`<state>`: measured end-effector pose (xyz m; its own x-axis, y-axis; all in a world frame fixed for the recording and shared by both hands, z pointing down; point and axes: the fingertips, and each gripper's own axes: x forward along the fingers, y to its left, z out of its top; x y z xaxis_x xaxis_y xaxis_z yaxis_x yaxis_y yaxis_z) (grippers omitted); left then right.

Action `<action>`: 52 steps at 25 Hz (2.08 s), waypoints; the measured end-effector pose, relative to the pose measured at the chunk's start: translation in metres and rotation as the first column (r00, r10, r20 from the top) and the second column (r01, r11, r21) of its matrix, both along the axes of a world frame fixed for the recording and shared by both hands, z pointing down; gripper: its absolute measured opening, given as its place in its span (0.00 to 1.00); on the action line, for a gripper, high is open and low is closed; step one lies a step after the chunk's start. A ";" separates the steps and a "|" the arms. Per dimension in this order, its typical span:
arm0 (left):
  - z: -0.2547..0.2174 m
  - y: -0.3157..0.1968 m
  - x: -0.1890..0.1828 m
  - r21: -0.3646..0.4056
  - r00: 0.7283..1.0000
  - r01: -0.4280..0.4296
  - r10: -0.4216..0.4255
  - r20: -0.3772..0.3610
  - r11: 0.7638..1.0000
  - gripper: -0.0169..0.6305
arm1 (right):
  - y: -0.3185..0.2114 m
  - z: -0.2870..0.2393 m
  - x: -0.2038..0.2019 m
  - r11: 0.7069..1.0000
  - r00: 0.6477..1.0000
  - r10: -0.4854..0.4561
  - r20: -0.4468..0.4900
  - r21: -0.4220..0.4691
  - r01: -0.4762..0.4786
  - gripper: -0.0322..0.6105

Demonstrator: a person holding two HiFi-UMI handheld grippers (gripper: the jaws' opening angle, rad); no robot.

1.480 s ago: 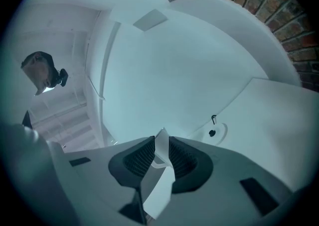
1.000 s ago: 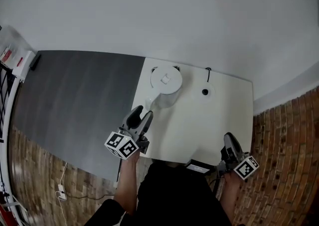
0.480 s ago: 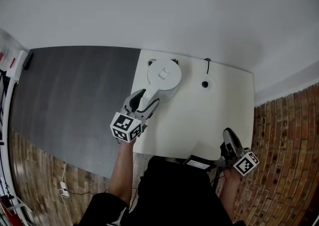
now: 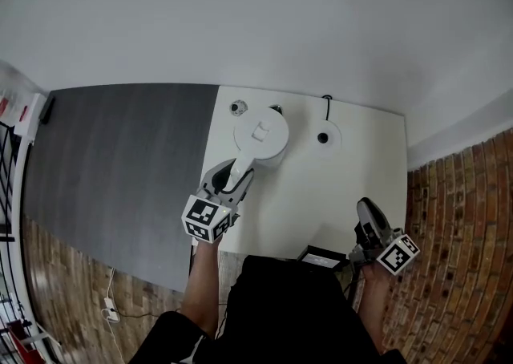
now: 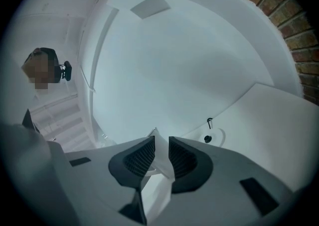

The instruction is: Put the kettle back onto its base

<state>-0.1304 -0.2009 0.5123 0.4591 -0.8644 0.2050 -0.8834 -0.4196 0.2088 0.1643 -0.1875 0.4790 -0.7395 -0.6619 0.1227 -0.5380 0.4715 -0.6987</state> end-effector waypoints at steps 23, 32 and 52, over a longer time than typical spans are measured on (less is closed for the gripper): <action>-0.005 -0.016 0.052 0.010 0.995 -0.103 0.103 -0.019 0.995 0.30 | -0.009 0.014 0.032 0.998 0.999 0.052 -0.004 -0.020 -0.052 0.19; -0.026 -0.044 0.042 -0.009 0.996 -0.020 0.019 -0.085 1.000 0.30 | -0.014 0.013 0.040 0.998 0.998 0.066 0.009 -0.011 -0.066 0.19; -0.085 -0.075 0.083 0.075 0.981 -0.085 0.096 -0.171 0.994 0.29 | -0.011 0.016 0.063 0.993 0.991 0.121 0.050 -0.012 -0.121 0.19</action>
<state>-0.0473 -0.2763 0.4274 0.5595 -0.8268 0.0579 -0.7938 -0.5145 0.3244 0.2271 -0.1981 0.4946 -0.6596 -0.7458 0.0936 -0.5544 0.3987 -0.7305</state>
